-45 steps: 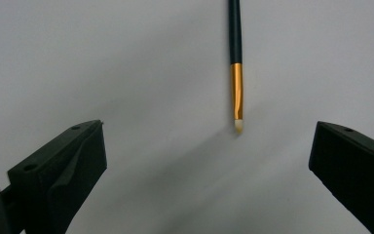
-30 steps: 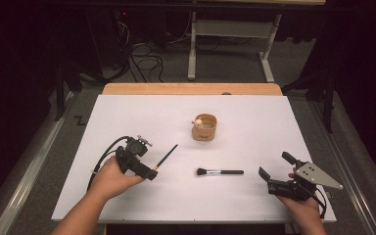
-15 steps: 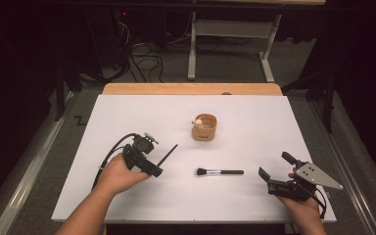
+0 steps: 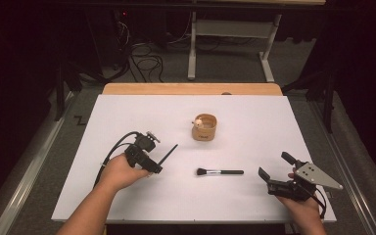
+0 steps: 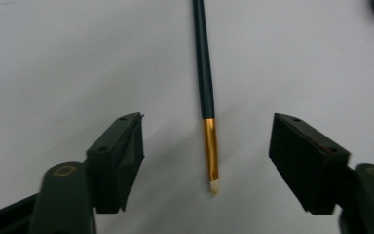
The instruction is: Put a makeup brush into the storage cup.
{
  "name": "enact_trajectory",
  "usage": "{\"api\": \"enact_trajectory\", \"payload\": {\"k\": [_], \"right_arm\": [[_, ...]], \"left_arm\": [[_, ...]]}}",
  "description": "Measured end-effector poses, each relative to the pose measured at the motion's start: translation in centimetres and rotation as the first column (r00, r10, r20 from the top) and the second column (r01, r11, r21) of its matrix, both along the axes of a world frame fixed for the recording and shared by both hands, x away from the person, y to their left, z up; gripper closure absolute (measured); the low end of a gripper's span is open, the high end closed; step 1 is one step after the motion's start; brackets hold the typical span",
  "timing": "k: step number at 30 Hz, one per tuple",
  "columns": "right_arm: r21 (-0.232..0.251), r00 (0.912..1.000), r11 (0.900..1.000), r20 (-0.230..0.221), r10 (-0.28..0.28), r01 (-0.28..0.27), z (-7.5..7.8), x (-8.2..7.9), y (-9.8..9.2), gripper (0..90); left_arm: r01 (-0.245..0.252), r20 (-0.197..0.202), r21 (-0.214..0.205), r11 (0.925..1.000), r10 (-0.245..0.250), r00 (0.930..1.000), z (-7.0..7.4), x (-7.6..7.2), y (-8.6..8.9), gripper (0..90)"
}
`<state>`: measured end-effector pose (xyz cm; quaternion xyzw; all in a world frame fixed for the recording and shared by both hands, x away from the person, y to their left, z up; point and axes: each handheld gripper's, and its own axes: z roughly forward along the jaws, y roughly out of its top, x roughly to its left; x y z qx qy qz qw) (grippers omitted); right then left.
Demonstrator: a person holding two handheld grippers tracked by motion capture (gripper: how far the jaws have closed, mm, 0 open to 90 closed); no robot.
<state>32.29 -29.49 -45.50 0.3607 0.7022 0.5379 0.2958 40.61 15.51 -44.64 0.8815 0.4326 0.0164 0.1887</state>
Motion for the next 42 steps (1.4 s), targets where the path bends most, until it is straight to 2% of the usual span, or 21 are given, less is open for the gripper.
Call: {"api": "enact_trajectory", "payload": {"k": [1, 2, 4, 6, 10, 16, 29, 38, 42], "right_arm": [[0.000, 1.0000, 1.0000, 0.000, 0.000, 0.000, 0.0, 0.0, 0.0, 3.5], [0.004, 1.0000, 1.0000, -0.005, -0.002, 0.002, 0.0, 0.0, 0.0, 3.6], [-0.002, 1.0000, 1.0000, -0.002, -0.002, 0.002, 0.0, 0.0, 0.0, 3.6], [-0.003, 1.0000, 1.0000, -0.001, 0.000, 0.000, 0.0, 0.0, 0.0, 3.6], [-0.001, 1.0000, 1.0000, -0.006, -0.003, 0.003, 0.0, 0.0, 0.0, 3.6], [-0.001, 1.0000, 1.0000, -0.004, 0.000, 0.000, -0.1, 0.0, 0.0, 3.6], [-0.003, 1.0000, 1.0000, -0.001, 0.000, 0.000, -0.1, 0.0, 0.0, 3.6], [-0.002, 1.0000, 1.0000, -0.003, -0.001, 0.001, -0.1, 0.0, 0.0, 3.6], [0.000, 1.0000, 1.0000, -0.003, -0.003, 0.003, -0.1, 0.0, 0.0, 3.6]], "left_arm": [[0.004, -0.002, -0.001, 1.0000, -0.004, 1.0000, -0.1, 0.0, -0.1, 33.7], [0.009, -0.004, -0.002, 1.0000, -0.009, 1.0000, -0.1, 0.1, -0.1, 39.9], [0.012, -0.006, 0.011, 0.9999, -0.012, 0.9999, -0.3, 0.1, -0.3, 42.1], [0.014, -0.010, 0.014, 0.9998, -0.014, 0.9999, -0.5, 0.2, -0.4, 49.8], [0.024, -0.016, 0.028, 0.9993, -0.023, 0.9996, -0.7, 0.3, -0.5, 55.4], [0.007, -0.003, 0.026, 0.9996, -0.007, 1.0000, -0.8, 0.4, -0.5, 67.1], [0.018, -0.009, 0.050, 0.9986, -0.017, 0.9998, -1.1, 0.5, -0.9, 71.9], [0.009, 0.009, 0.047, 0.9989, -0.010, 0.9999, -1.0, 0.8, -1.5, 73.0], [0.013, 0.005, 0.051, 0.9986, -0.013, 0.9999, -1.0, 0.9, -1.7, 74.0]]}}
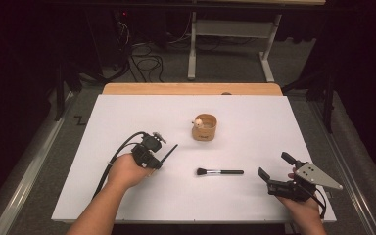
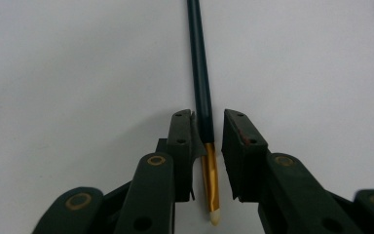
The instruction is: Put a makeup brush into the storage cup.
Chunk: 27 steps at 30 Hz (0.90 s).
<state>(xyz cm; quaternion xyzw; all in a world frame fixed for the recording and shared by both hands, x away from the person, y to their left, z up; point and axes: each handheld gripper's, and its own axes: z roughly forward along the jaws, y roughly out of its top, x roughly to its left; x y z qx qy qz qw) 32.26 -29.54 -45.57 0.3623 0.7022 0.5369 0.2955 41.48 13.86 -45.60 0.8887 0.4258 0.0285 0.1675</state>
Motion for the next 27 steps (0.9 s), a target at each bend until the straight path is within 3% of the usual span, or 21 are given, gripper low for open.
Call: {"api": "enact_trajectory", "payload": {"k": [27], "right_arm": [[0.003, 1.0000, 1.0000, 0.005, 0.001, -0.001, 0.03, -0.01, -0.03, 3.7]], "left_arm": [[-0.015, 0.000, 0.028, 0.9995, 0.015, 0.9999, -0.32, 0.45, -0.61, 81.1]]}}
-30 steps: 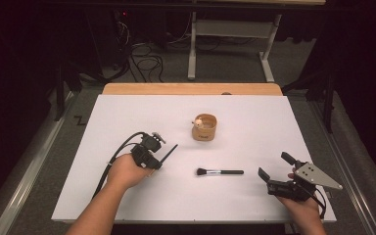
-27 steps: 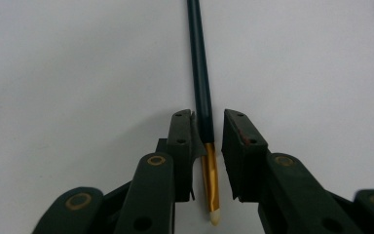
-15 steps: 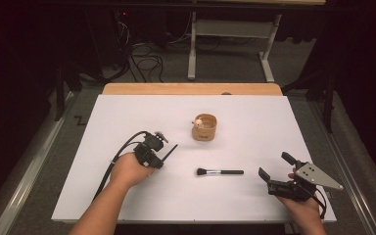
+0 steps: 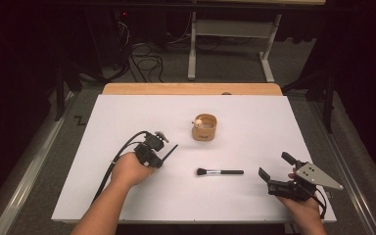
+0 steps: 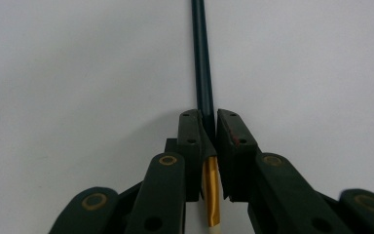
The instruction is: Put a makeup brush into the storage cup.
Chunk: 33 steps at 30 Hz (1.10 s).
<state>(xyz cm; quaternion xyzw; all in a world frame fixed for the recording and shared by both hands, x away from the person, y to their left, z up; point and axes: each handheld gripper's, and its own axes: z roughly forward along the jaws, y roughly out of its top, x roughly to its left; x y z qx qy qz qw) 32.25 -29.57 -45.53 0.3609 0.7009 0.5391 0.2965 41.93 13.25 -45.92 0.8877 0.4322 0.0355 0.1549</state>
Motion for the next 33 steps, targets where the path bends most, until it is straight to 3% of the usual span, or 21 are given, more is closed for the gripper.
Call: {"api": "enact_trajectory", "payload": {"k": [18, 25, 33], "right_arm": [[0.005, 1.0000, 1.0000, -0.002, -0.002, 0.002, 0.0, 0.0, 0.0, 3.7], [0.001, 1.0000, 1.0000, -0.007, -0.001, 0.001, -0.1, 0.0, 0.0, 3.7], [-0.003, 0.9999, 1.0000, -0.012, 0.000, 0.000, -0.2, 0.0, 0.1, 3.7]], "left_arm": [[0.012, 0.013, 0.011, 0.9999, -0.013, 0.9998, 0.1, -0.2, 0.0, 82.9], [-0.002, 0.020, -0.023, 0.9997, 0.003, 0.9998, 1.4, -0.6, 1.0, 82.9], [0.017, 0.045, -0.015, 0.9997, -0.016, 0.9988, 3.1, -1.6, 1.3, 82.9]]}}
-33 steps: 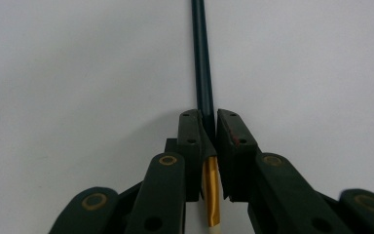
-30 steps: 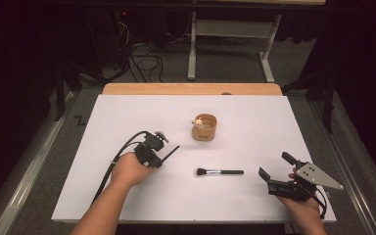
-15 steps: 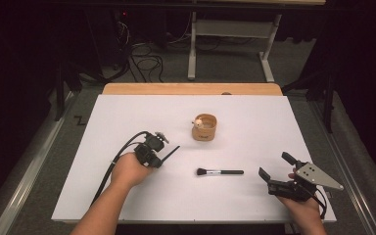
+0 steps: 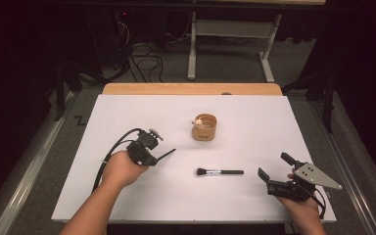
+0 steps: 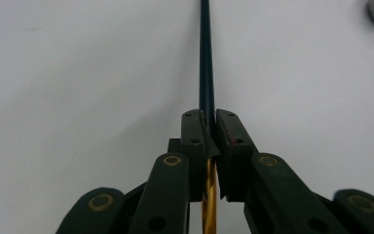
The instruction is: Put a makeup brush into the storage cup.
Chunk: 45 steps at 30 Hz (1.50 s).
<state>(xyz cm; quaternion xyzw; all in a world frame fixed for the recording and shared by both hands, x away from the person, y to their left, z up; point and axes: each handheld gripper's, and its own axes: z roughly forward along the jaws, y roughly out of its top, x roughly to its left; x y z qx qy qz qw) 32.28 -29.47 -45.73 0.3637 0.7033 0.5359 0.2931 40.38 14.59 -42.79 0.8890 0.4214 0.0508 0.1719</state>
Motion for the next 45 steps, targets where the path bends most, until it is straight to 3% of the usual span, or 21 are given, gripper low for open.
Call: {"api": "enact_trajectory", "payload": {"k": [4, 6, 14, 23, 28, 35, 40, 43, 44, 45], "right_arm": [[0.000, 1.0000, 1.0000, -0.002, 0.000, 0.000, -0.1, 0.0, 0.0, 3.7], [0.000, 1.0000, 1.0000, -0.002, 0.000, 0.000, -0.1, 0.0, 0.0, 3.7], [0.000, 1.0000, 1.0000, -0.007, -0.003, 0.003, -0.1, 0.0, 0.0, 3.9], [-0.005, 1.0000, 1.0000, -0.004, 0.000, 0.000, -0.2, 0.0, 0.1, 3.9], [-0.008, 1.0000, 1.0000, -0.008, 0.005, -0.005, -0.2, 0.0, 0.2, 4.1], [-0.007, 0.9999, 1.0000, -0.012, 0.002, -0.002, -0.2, 0.0, 0.3, 4.1], [-0.018, 0.9999, 0.9998, -0.009, 0.005, -0.006, -0.3, 0.0, 0.3, 4.1], [-0.016, 0.9999, 0.9998, -0.014, 0.008, -0.008, -0.3, 0.0, 0.4, 4.2], [-0.015, 0.9998, 0.9999, -0.017, 0.007, -0.007, -0.3, 0.0, 0.4, 4.3], [-0.015, 0.9998, 0.9999, -0.017, 0.007, -0.007, -0.3, 0.0, 0.4, 4.3]], "left_arm": [[0.019, -0.005, 0.006, 0.9998, -0.018, 0.9998, 0.5, -0.3, -0.1, 83.1], [0.020, 0.014, 0.028, 0.9994, -0.020, 0.9997, 0.5, -0.4, -0.1, 83.2], [0.019, 0.034, -0.003, 0.9998, -0.019, 0.9992, 0.9, -0.6, 0.2, 83.3], [0.092, 0.065, -0.044, 0.9948, -0.089, 0.9939, 1.8, -2.0, 0.0, 83.2], [0.159, 0.086, -0.058, 0.9856, -0.154, 0.9844, 2.1, -3.2, -0.7, 83.2], [0.242, 0.111, -0.084, 0.9666, -0.232, 0.9664, 2.5, -4.7, -1.5, 83.2], [0.284, 0.123, -0.081, 0.9553, -0.273, 0.9540, 2.5, -5.7, -1.9, 83.2], [0.318, 0.128, -0.068, 0.9456, -0.308, 0.9427, 2.5, -6.2, -2.2, 83.2], [0.338, 0.133, -0.062, 0.9391, -0.328, 0.9353, 2.4, -6.6, -2.6, 83.2], [0.338, 0.133, -0.062, 0.9391, -0.328, 0.9353, 2.4, -6.6, -2.6, 83.2]]}}
